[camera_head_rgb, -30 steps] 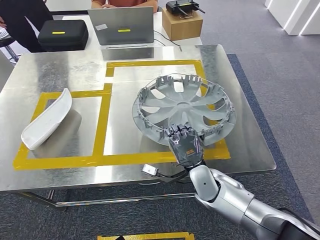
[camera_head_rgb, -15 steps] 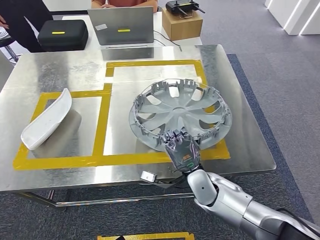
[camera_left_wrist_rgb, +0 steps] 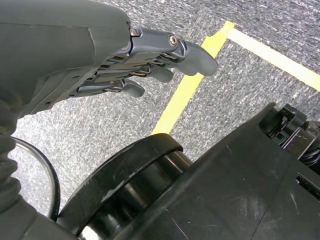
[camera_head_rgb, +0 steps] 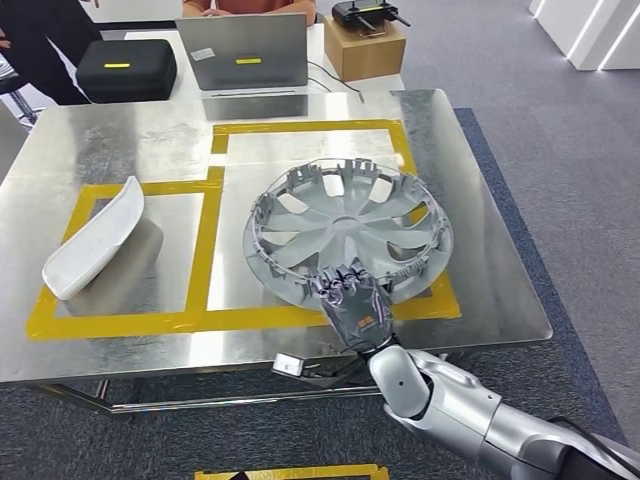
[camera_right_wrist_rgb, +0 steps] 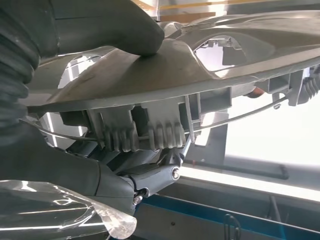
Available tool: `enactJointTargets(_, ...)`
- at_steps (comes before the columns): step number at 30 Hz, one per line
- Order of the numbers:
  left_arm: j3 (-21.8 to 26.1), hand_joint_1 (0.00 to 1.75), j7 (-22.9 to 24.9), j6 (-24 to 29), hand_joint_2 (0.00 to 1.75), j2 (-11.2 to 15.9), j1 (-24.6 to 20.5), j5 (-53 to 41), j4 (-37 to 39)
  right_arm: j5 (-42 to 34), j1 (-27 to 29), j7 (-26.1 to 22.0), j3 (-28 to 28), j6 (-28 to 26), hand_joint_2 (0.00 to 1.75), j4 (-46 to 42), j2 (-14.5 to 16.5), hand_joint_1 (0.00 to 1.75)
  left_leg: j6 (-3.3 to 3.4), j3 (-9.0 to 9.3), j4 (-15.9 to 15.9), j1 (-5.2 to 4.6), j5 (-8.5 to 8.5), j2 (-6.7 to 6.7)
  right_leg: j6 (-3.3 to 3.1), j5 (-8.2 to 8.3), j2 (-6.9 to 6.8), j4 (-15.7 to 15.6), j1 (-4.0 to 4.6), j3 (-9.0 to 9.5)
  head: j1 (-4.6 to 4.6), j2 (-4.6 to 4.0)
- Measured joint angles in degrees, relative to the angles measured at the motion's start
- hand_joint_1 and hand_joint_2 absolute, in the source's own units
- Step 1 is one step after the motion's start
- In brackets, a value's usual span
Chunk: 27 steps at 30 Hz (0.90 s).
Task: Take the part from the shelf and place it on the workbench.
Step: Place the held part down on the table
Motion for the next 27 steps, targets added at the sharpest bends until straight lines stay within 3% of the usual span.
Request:
enactJointTargets(3,0.0,0.0,0.0,0.0,1.75,0.02,0.0,0.0,0.0,0.0,0.0,0.0,0.02,0.01,1.75,-0.11,0.0,1.75,0.0,0.0,0.0,0.0,0.0,0.0,0.0,0.0,0.0,0.0,0.0,0.0,0.0,0.0)
enactJointTargets(7,0.0,0.0,-0.01,0.0,1.75,0.04,-0.01,0.0,-0.01,0.02,-0.04,0.02,0.02,0.01,0.0,-0.17,0.0,0.0,0.0,0.0,0.0,0.0,0.0,0.0,0.0,0.0,0.0,0.0,0.0,0.0,-0.01,0.0)
enactJointTargets(9,0.0,0.0,-0.03,0.0,1.75,0.05,-0.01,0.0,-0.01,0.09,-0.11,0.01,0.03,-0.01,0.0,-0.27,0.0,0.0,0.0,0.01,0.0,0.0,0.0,0.0,0.0,0.0,0.0,0.0,0.0,0.0,-0.01,0.0)
enactJointTargets(13,-0.01,0.0,-0.26,0.06,0.0,0.08,0.04,0.07,-0.01,0.09,0.01,-1.33,-0.05,-0.03,0.0,-0.33,-0.01,0.0,0.0,0.01,0.0,0.0,0.0,0.01,0.0,0.0,0.0,0.0,0.0,0.0,-0.01,0.0)
enactJointTargets(18,-0.05,0.0,-0.44,0.29,0.0,0.26,0.45,0.23,-0.01,0.16,0.88,-2.8,-1.05,-0.03,0.0,-0.09,-0.02,0.0,0.0,0.01,0.0,0.0,0.0,0.0,0.0,0.0,0.0,0.0,0.0,-0.01,-0.01,0.0)
enactJointTargets(22,-0.33,0.0,-0.44,0.37,0.0,0.37,0.66,0.3,-0.01,0.17,1.47,-2.07,-1.97,-0.03,1.75,0.41,-0.02,0.0,0.0,0.02,0.0,0.0,0.0,0.01,0.0,0.0,0.03,0.0,0.0,-0.01,-0.01,0.0)
enactJointTargets(27,-0.93,0.0,-0.45,0.63,0.0,0.46,0.8,0.43,-0.01,0.15,1.42,-0.19,-2.2,-0.03,1.75,2.05,-0.07,0.0,0.0,0.02,0.0,0.0,0.0,0.01,0.0,0.0,0.03,0.0,0.0,0.0,0.0,0.0)
